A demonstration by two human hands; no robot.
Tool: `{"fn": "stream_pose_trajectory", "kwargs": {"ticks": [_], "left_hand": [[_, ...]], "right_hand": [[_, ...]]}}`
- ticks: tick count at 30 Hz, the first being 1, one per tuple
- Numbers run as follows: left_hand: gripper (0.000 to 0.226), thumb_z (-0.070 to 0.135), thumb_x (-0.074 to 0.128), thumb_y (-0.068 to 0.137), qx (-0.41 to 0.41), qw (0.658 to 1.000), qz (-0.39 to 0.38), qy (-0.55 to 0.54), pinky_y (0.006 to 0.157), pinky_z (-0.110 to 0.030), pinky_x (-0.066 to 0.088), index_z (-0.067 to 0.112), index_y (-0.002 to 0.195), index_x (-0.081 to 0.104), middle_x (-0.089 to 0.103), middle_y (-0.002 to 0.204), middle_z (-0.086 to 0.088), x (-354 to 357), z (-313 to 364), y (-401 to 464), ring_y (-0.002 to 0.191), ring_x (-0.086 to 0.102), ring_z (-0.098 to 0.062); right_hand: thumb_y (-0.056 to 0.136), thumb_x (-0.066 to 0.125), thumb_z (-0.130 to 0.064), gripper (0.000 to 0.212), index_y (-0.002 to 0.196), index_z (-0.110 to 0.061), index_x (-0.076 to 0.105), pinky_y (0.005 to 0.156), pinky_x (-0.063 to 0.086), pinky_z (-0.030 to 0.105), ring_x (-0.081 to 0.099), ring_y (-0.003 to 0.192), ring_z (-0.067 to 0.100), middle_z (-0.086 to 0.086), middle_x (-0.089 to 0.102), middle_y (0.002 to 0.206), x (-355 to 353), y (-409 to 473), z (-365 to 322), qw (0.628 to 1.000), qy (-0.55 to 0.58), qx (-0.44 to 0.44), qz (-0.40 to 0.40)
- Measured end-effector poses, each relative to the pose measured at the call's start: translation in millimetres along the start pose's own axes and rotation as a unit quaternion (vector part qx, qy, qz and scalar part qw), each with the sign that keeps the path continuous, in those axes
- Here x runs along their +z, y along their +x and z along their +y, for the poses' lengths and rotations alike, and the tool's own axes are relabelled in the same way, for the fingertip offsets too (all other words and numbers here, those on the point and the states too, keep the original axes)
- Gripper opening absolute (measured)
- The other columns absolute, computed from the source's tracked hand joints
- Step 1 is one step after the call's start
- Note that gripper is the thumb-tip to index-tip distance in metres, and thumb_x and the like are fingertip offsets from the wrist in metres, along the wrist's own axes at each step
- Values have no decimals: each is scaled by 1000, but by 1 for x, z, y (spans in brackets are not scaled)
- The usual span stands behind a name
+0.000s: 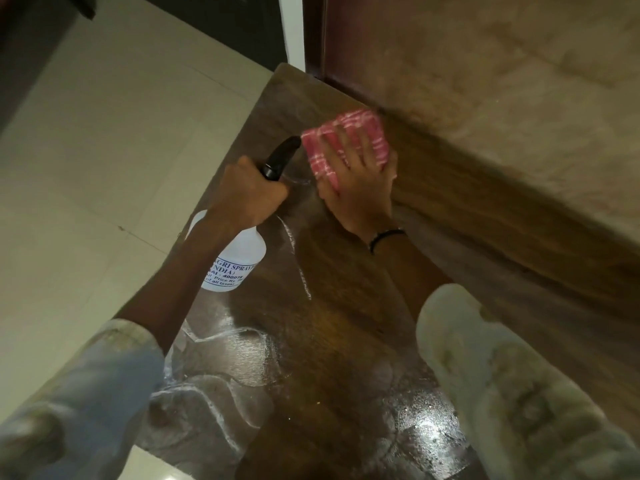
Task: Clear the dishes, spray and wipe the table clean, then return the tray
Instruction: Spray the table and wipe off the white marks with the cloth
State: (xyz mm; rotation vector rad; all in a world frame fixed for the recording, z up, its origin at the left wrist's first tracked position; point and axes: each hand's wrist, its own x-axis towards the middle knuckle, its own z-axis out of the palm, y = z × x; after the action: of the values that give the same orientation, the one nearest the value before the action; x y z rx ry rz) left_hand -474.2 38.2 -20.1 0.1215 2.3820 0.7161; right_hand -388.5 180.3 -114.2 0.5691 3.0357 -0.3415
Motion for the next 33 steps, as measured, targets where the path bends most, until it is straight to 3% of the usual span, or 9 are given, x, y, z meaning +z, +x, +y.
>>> {"fn": "stream_pose_trajectory", "kwargs": {"ticks": [4,6,13,16,19,24,28,31,33], "left_hand": [[41,22,66,78,-4,1000,-18,-19,77,-41,53,1,113,60,66,95,-20,-1,3,2,82,63,-36],[42,21,66,78,-13,1000,-16,-23,77,-40,53,1,115,59,65,98,-19,-1,6,3,84,64,-35],[42,19,63,79,-21,1000,18,5,85,-42,54,2,117,55,58,94,-12,-8,16,16,87,61,-31],[36,15,63,79,-4,1000,-11,-13,70,-35,51,1,113,57,61,92,-15,-13,19,25,79,60,-30],[35,14,60,80,1,999,11,-31,54,-24,43,1,113,59,60,90,-13,-16,23,32,73,59,-26],[40,17,56,76,-15,998,22,-62,57,-28,46,1,113,59,65,95,-15,-24,21,39,76,62,-28],[23,19,59,81,-2,997,0,-80,54,-24,43,7,101,61,66,86,-11,-30,12,38,64,59,-20],[12,28,64,83,10,996,-4,-94,52,-23,42,18,78,60,66,78,-8,-33,7,33,60,57,-17],[16,28,65,81,-1,995,9,-101,51,-22,41,13,83,62,66,79,-8,-36,4,31,56,55,-16]], "right_hand": [[92,31,-58,61,148,-36,26,111,10,62,17,146,26,-4,25,157,-1,-37,17,990,-18,-132,-39],[90,34,-60,62,147,-37,27,112,14,60,18,145,24,-4,25,157,-3,-46,33,987,-36,-149,-41],[90,30,-61,64,148,-36,25,112,11,62,14,146,24,-4,21,158,-5,-18,36,995,-32,-80,-48],[91,31,-59,62,147,-35,26,111,13,63,17,145,24,-3,24,157,-5,-1,33,997,-23,-58,-34],[91,31,-57,62,148,-35,24,110,9,62,15,146,24,-2,23,157,-3,13,28,999,-15,-44,-20],[91,35,-53,61,146,-29,33,110,11,61,19,145,26,2,29,155,4,38,4,1000,0,2,25],[92,35,-51,60,147,-28,32,111,10,58,19,145,26,3,29,156,12,64,-32,998,-2,51,44],[92,35,-52,59,145,-28,36,112,9,56,22,145,25,3,32,154,17,66,-44,999,-8,-28,31],[92,37,-52,57,143,-28,41,110,16,59,29,142,26,3,38,151,14,57,-33,991,-10,-123,43]]}}
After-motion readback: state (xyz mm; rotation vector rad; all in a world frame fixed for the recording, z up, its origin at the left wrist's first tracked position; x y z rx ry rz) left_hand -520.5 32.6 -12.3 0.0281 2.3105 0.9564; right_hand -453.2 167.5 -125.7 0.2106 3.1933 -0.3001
